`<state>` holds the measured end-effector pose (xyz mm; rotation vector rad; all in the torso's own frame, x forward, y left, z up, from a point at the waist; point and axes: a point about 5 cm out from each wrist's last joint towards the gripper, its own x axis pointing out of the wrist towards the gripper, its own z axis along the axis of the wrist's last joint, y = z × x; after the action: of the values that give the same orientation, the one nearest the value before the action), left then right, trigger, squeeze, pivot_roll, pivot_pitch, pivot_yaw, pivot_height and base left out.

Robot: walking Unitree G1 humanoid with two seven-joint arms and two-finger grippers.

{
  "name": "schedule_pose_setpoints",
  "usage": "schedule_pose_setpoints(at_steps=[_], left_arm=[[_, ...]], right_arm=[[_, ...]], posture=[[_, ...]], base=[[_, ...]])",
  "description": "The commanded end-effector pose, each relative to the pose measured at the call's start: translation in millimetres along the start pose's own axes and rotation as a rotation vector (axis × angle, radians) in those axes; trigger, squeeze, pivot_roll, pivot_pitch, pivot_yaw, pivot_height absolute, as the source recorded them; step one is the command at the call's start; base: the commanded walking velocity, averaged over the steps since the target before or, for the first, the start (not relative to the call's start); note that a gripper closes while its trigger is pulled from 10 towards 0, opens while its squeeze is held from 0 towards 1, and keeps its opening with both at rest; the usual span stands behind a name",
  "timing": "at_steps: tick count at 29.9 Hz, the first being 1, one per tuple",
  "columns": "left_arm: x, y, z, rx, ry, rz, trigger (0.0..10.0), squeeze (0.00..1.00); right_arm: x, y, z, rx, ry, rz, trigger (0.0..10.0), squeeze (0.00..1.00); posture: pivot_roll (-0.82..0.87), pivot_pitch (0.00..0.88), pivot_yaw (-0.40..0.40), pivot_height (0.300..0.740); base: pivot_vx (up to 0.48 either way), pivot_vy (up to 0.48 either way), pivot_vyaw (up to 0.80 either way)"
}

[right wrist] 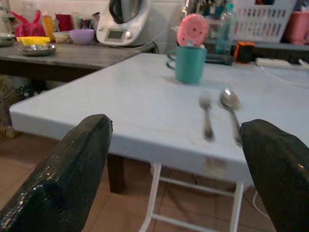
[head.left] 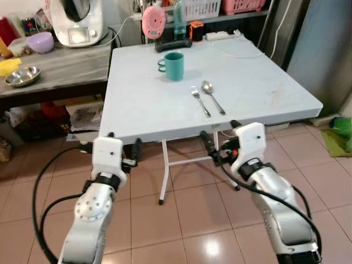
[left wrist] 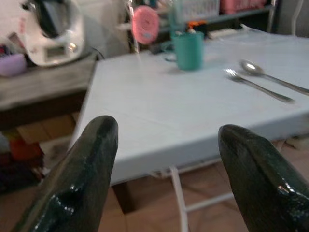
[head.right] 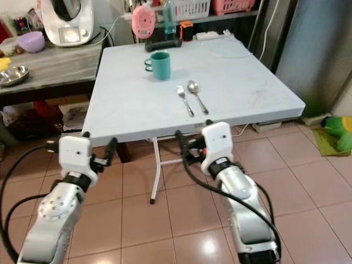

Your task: Setting the table

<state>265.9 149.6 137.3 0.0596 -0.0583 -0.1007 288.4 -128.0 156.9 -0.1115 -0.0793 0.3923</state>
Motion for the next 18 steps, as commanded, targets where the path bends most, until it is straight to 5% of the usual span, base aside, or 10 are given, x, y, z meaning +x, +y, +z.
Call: schedule_pose_setpoints(at_steps=[1,13,18], left_arm=[[0.1,1.7,1.5,-0.021,-0.004,-0.005,10.0,0.0],[-0.1,4.2,3.0,-0.067,-0.011,-0.012,10.0,0.0],[0.2,3.7,2.3,-0.079,-0.008,-0.015,10.0,0.0]], right_arm=[[0.9,-0.9,3.2,-0.009,-0.011,-0.007,10.0,0.0],[2.2,-3.7,3.3,-0.003,-0.011,-0.036,10.0,0.0],[2.4,-3.1,3.4,-0.003,-0.013,-0.035,10.0,0.0]], posture=[[-0.11,0.056,0.096,0.74],[-0.11,0.056,0.096,0.74],[-0.11,0.058,0.096,0.74]], base=[[0.0,0.0,0.0],[0.0,0.0,-0.13],[0.269,0.0,-0.28]])
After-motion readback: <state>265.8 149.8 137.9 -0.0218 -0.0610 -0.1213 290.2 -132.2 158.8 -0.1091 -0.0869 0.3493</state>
